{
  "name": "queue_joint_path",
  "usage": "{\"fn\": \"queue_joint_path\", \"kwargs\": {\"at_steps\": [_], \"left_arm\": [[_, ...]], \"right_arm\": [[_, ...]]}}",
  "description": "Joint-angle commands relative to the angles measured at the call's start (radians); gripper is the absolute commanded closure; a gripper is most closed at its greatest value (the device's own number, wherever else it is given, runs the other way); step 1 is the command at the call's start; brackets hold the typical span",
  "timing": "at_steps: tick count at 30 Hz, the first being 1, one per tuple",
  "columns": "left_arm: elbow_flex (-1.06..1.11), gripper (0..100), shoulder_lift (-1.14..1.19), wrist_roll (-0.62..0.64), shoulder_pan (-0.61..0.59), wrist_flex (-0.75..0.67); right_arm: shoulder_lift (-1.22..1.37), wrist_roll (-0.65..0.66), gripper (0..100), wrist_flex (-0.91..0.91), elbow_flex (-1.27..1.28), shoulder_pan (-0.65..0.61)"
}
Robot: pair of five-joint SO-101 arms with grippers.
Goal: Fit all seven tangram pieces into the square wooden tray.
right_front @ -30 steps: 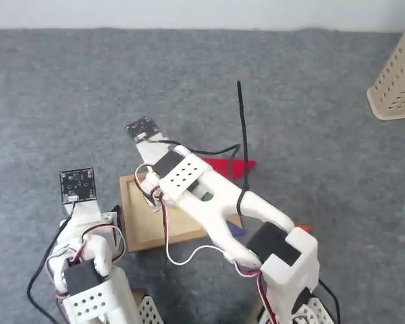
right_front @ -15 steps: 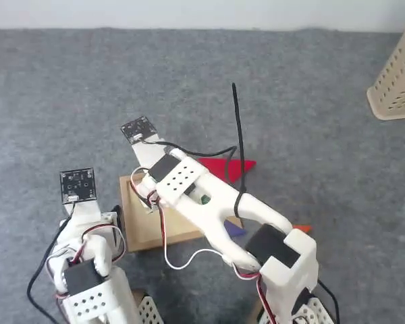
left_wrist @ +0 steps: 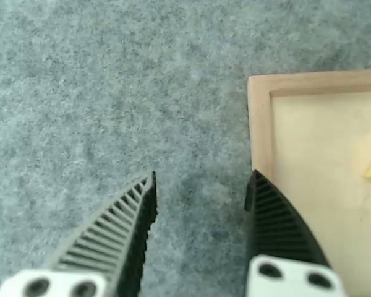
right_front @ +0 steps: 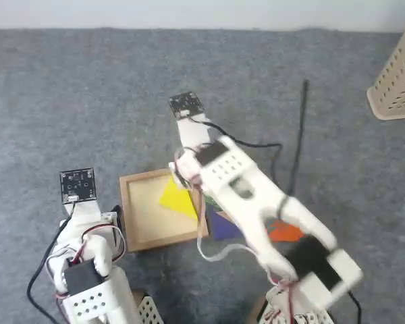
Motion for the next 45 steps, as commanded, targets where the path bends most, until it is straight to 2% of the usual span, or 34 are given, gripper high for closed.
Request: {"fn": "queue_joint_path", "kwargs": {"at_steps": [1, 4, 7, 10, 15, 26, 32, 38, 45], "left_arm": [[-0.005, 77, -0.011, 0.009, 0.002, 0.003], [-0.005, 77, -0.011, 0.009, 0.002, 0.003], [-0.005, 77, -0.011, 0.009, 0.002, 0.003], [-0.005, 77, -0.011, 0.009, 0.002, 0.003], [-0.005, 77, -0.011, 0.009, 0.002, 0.003], [-0.005, 77, -0.011, 0.009, 0.002, 0.003], [-0.005, 77, -0.011, 0.009, 0.002, 0.003], [-0.005, 77, -0.011, 0.009, 0.002, 0.003], [-0.005, 77, -0.011, 0.009, 0.002, 0.003]], "right_arm": [[-0.185, 0.081, 90.5, -0.216, 0.210, 0.007], [-0.182, 0.127, 90.5, -0.381, 0.324, 0.010], [-0.151, 0.150, 90.5, -0.446, 0.350, -0.007], [-0.134, 0.193, 90.9, -0.452, 0.348, -0.053], [-0.130, 0.296, 98.3, -0.464, 0.351, -0.130], [-0.007, 0.311, 99.2, -0.470, 0.358, -0.116], [0.013, 0.305, 99.2, -0.303, 0.299, -0.028], [0.016, 0.305, 99.2, -0.288, 0.301, 0.096], [0.015, 0.311, 99.2, -0.288, 0.301, 0.108]]}}
